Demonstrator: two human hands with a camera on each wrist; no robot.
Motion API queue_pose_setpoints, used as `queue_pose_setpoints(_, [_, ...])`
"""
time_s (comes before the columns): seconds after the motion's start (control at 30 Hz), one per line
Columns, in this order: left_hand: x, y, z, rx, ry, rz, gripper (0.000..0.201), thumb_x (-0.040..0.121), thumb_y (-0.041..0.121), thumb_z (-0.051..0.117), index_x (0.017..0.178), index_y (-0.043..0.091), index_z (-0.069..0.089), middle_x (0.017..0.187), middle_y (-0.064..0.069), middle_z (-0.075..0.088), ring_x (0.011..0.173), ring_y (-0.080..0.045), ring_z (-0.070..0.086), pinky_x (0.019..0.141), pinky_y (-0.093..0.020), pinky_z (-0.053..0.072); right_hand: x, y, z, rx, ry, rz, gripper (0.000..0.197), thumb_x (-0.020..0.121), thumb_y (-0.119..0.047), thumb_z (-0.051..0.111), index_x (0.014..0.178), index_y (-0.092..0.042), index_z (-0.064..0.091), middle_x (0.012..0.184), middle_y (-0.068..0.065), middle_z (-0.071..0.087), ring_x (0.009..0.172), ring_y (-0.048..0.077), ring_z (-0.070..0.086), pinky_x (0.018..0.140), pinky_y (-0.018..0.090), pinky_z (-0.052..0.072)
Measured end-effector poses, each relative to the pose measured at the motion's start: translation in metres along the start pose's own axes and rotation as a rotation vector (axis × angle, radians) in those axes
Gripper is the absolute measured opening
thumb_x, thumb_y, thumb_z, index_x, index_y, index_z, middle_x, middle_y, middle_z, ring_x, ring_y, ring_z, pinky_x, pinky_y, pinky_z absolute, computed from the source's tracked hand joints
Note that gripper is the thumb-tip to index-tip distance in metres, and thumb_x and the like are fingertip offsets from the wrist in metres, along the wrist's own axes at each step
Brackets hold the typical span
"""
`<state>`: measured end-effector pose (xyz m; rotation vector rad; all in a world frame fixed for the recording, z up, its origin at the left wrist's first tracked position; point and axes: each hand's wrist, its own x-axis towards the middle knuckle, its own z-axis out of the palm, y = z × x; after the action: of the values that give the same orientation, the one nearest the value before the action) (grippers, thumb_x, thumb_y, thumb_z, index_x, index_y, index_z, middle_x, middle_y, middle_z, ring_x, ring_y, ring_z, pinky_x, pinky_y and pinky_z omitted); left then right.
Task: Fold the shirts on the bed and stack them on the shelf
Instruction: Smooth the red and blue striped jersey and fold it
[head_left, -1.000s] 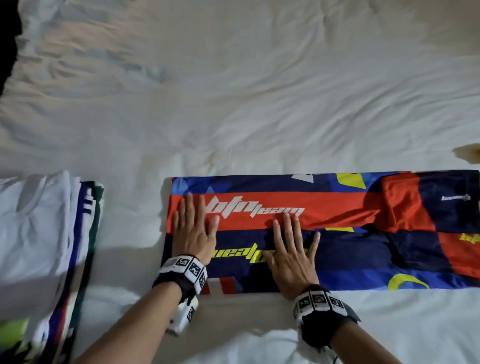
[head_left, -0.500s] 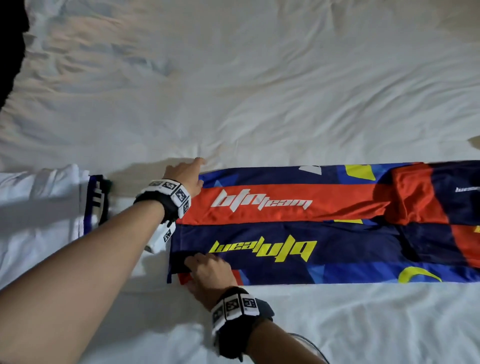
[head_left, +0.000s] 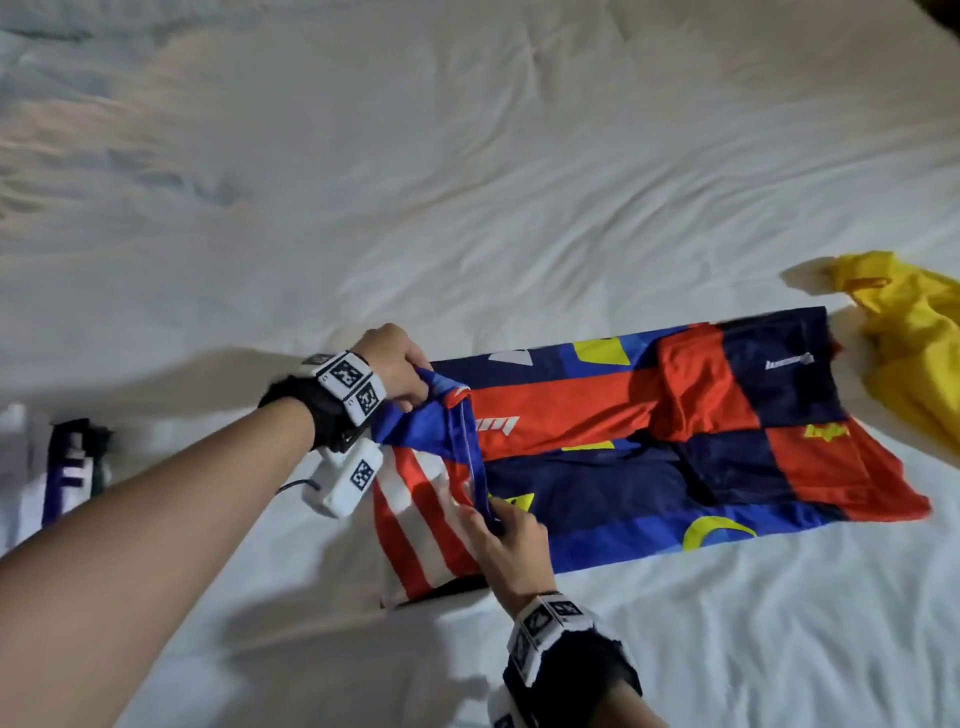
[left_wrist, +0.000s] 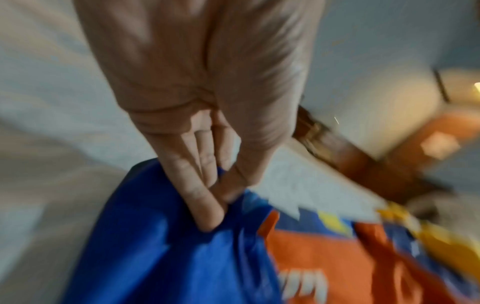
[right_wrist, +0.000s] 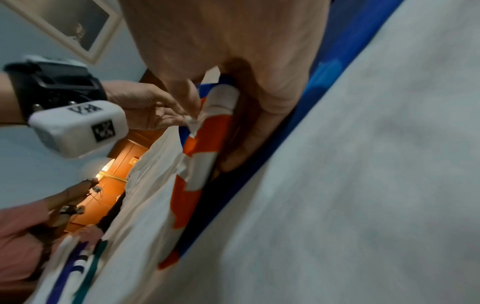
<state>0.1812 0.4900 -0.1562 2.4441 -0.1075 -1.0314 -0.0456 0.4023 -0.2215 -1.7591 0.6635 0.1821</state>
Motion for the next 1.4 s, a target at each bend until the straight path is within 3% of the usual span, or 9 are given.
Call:
queue_pose_setpoints(0.1, [-0.002, 0.019, 0.009, 0.414, 0.130, 0.108, 0.029, 0.061, 0.017, 0.086, 0.089, 0.016, 0.076, 0.077, -0.003, 0.064, 0.075, -0.024, 0.061, 0.069, -0.026, 0.047, 0.004, 0.007, -0.020, -0.086, 0.005, -0.056, 0.045, 0.092, -0.032, 0.061, 0.057, -0.019, 0.037, 0.045, -0.011, 0.043, 0.049, 0.012, 0.032, 0.058, 0.029, 0.030])
queue_pose_setpoints(0.27, [0.008, 0.083, 0.035, 0.175, 0.089, 0.230, 0.046, 0.049, 0.047, 0.067, 0.076, 0.009, 0.068, 0.078, -0.012, 0.067, 0.078, -0.029, 0.062, 0.071, -0.039, 0.049, 0.002, 0.021, -0.086, 0.031, 0.068, -0.124, 0.036, 0.092, -0.012, 0.055, 0.066, -0.037, 0.052, 0.053, -0.015, 0.049, 0.054, 0.007, 0.034, 0.054, 0.017, 0.032])
queue_pose_setpoints(0.5, [0.035, 0.221, 0.110, -0.124, 0.023, 0.421, 0.013, 0.077, 0.014, 0.069, 0.084, 0.020, 0.078, 0.083, -0.003, 0.075, 0.081, -0.020, 0.070, 0.080, -0.033, 0.055, 0.018, 0.050, -0.234, 0.251, 0.278, -0.052, 0.035, 0.088, -0.022, 0.038, 0.106, -0.021, 0.068, 0.084, 0.003, 0.070, 0.078, 0.021, 0.063, 0.074, 0.036, 0.052])
queue_pose_setpoints(0.6, [0.046, 0.273, 0.149, -0.137, 0.054, 0.411, 0.010, 0.077, 0.017, 0.070, 0.068, 0.021, 0.072, 0.068, 0.004, 0.068, 0.069, -0.016, 0.063, 0.068, -0.025, 0.049, 0.026, 0.067, -0.292, 0.172, 0.409, -0.060, 0.027, 0.088, -0.021, 0.040, 0.090, -0.016, 0.067, 0.075, 0.007, 0.065, 0.069, 0.022, 0.057, 0.065, 0.038, 0.046])
queue_pose_setpoints(0.7, [0.055, 0.306, 0.184, -0.073, 0.017, 0.409, 0.010, 0.074, 0.025, 0.072, 0.083, 0.022, 0.076, 0.083, 0.000, 0.072, 0.085, -0.019, 0.067, 0.078, -0.025, 0.049, 0.037, 0.086, -0.330, 0.055, 0.507, 0.026, 0.022, 0.085, -0.021, 0.046, 0.072, -0.008, 0.057, 0.058, -0.003, 0.048, 0.054, 0.010, 0.042, 0.054, 0.031, 0.032])
queue_pose_setpoints(0.87, [0.071, 0.320, 0.213, 0.016, 0.101, 0.368, 0.025, 0.076, 0.025, 0.075, 0.099, 0.015, 0.076, 0.102, -0.007, 0.073, 0.102, -0.023, 0.066, 0.092, -0.025, 0.048, 0.044, 0.093, -0.348, -0.107, 0.426, 0.028, 0.005, 0.082, -0.020, 0.067, 0.086, -0.022, 0.066, 0.071, -0.012, 0.062, 0.064, 0.004, 0.056, 0.058, 0.020, 0.043])
queue_pose_setpoints(1.0, [0.078, 0.338, 0.218, 0.054, 0.137, 0.417, 0.015, 0.078, 0.023, 0.070, 0.089, 0.013, 0.075, 0.091, -0.011, 0.072, 0.095, -0.028, 0.065, 0.083, -0.029, 0.047, 0.051, 0.102, -0.361, -0.140, 0.564, -0.025, 0.016, 0.076, -0.008, 0.070, 0.088, -0.019, 0.071, 0.065, -0.014, 0.060, 0.059, 0.000, 0.055, 0.057, 0.009, 0.038])
queue_pose_setpoints(1.23, [0.087, 0.357, 0.235, 0.126, 0.060, 0.440, 0.034, 0.086, 0.024, 0.070, 0.119, 0.014, 0.067, 0.118, -0.008, 0.067, 0.112, -0.025, 0.060, 0.093, -0.025, 0.042, 0.055, 0.126, -0.383, -0.202, 0.812, 0.144, 0.038, 0.086, -0.030, 0.067, 0.120, -0.016, 0.059, 0.099, 0.006, 0.066, 0.094, 0.028, 0.059, 0.084, 0.044, 0.050])
queue_pose_setpoints(1.4, [0.084, 0.306, 0.212, 0.100, 0.141, 0.259, 0.045, 0.075, 0.051, 0.058, 0.110, 0.024, 0.067, 0.112, 0.001, 0.067, 0.110, -0.024, 0.057, 0.101, -0.037, 0.042, 0.026, 0.119, -0.364, 0.098, 0.827, 0.351, 0.059, 0.086, -0.037, 0.069, 0.132, -0.008, 0.046, 0.093, 0.006, 0.062, 0.097, 0.028, 0.059, 0.086, 0.033, 0.042])
